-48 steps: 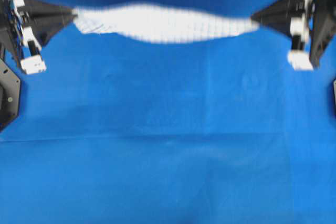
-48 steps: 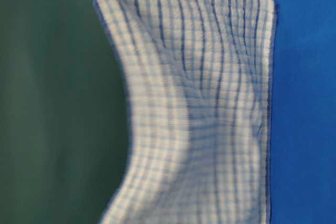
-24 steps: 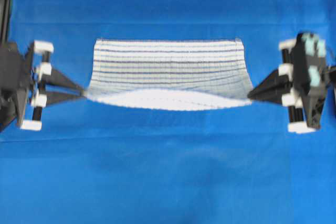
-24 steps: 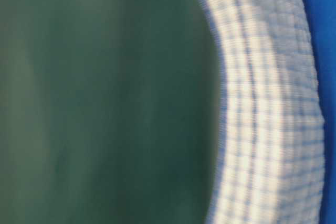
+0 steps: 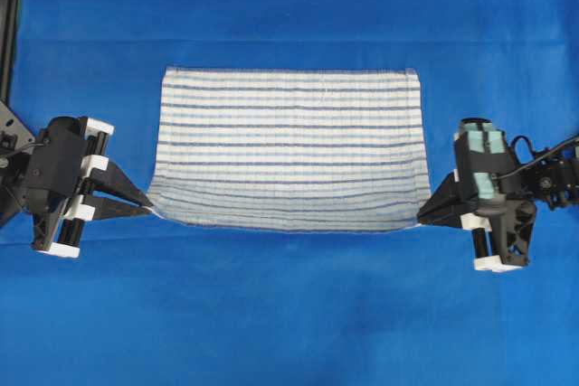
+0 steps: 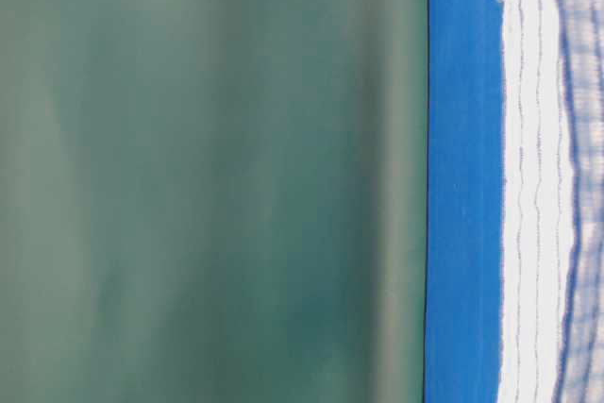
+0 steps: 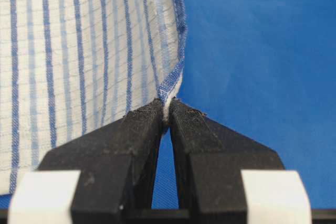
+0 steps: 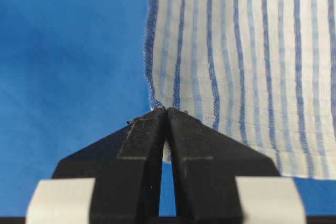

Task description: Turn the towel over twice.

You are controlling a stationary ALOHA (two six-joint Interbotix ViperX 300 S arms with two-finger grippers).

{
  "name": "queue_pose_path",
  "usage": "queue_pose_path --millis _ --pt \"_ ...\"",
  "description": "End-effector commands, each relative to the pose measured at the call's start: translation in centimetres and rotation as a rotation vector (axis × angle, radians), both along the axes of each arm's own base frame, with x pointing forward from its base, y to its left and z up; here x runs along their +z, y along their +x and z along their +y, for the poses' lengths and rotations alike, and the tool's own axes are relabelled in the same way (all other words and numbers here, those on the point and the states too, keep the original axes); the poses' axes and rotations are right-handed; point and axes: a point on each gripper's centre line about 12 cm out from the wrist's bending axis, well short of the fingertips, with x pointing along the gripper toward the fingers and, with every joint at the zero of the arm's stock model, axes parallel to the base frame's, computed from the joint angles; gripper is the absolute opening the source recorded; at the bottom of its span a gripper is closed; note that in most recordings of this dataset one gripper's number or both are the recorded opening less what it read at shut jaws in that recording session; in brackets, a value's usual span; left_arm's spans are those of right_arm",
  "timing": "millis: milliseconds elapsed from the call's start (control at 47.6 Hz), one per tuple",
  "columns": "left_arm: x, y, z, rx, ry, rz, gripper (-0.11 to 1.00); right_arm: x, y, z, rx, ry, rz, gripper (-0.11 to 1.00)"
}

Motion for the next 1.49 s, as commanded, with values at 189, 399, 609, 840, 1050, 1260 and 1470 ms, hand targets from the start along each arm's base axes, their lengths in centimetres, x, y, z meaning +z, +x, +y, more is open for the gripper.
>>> queue_pose_path --millis 189,399,609,840,1050,1260,1470 --pt "0.6 0.6 -0.2 0.0 -0.006 -0.014 0.04 -0.5 0.7 0.2 0.003 -0.006 0.022 0.05" --pt "0.6 0.7 -0.2 0.0 -0.004 -0.007 0.05 -0.8 0.9 0.2 -0.005 0.0 0.038 0.05" --pt "0.8 0.6 -0.2 0.007 -0.02 -0.013 0.36 -0.7 1.0 0.3 -0.015 0.011 0.035 0.34" --pt "1.6 0.2 0.1 0.012 -0.019 -0.029 0.84 0.7 1.3 -0.1 -0.016 0.004 -0.012 0.61" --pt "4.4 -0.1 1.4 0.062 -0.033 -0.145 0.79 3.5 1.1 -2.2 -0.036 -0.051 -0.123 0.61" --pt "7.0 -1.2 2.8 0.121 -0.045 -0.265 0.79 6.0 0.0 -4.5 -0.084 -0.087 -0.244 0.61" --pt "8.2 -1.9 3.5 0.148 -0.044 -0.323 0.79 7.9 -1.5 -5.9 -0.128 -0.1 -0.35 0.61"
